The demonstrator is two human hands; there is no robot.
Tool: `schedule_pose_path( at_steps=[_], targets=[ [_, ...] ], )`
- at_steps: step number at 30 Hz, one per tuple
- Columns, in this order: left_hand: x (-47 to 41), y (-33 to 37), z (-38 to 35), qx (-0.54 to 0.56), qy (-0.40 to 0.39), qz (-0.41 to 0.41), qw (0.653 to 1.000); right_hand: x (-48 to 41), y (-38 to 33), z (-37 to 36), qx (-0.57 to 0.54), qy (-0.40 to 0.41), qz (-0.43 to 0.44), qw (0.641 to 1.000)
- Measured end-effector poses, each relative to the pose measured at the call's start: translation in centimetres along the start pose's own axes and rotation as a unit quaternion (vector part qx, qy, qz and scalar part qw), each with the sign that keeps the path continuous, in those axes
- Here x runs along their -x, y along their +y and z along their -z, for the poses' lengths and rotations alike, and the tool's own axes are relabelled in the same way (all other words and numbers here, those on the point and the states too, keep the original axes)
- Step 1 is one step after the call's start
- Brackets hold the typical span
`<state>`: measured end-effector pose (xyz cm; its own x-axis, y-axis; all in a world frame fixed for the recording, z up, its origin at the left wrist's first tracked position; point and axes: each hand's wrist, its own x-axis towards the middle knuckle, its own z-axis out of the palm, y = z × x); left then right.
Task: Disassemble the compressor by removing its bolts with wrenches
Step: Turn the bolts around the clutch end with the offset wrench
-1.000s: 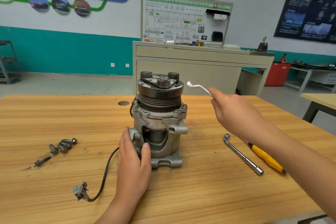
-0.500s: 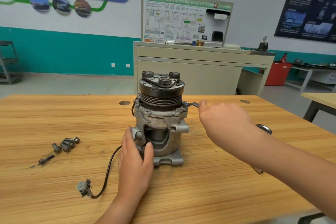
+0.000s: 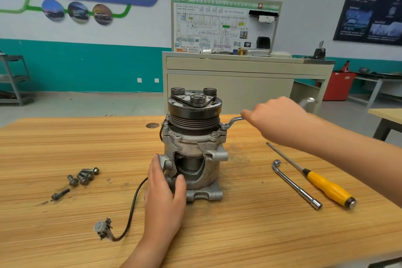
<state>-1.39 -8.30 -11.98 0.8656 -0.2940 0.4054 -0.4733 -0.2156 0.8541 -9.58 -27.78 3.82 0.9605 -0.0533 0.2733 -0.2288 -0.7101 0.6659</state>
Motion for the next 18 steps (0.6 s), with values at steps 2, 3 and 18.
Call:
schedule_pose_path(
  at_steps=[2, 3, 18],
  targets=[
    [-0.1, 0.2, -0.1, -0.014, 0.003, 0.001, 1.0, -0.9, 0.3, -1.6, -0.047, 0.044, -0.005, 0.998],
    [0.0, 0.3, -0.1, -0.02, 0.006, 0.003, 1.0, -1.3, 0.0, -2.6, -0.064, 0.079, -0.009, 0.995],
    [0.0, 0.4, 0.0, -0.033, 0.009, 0.003, 0.999, 1.1, -0.9, -2.6, -0.397, 0.188, -0.225, 0.87]
  ],
)
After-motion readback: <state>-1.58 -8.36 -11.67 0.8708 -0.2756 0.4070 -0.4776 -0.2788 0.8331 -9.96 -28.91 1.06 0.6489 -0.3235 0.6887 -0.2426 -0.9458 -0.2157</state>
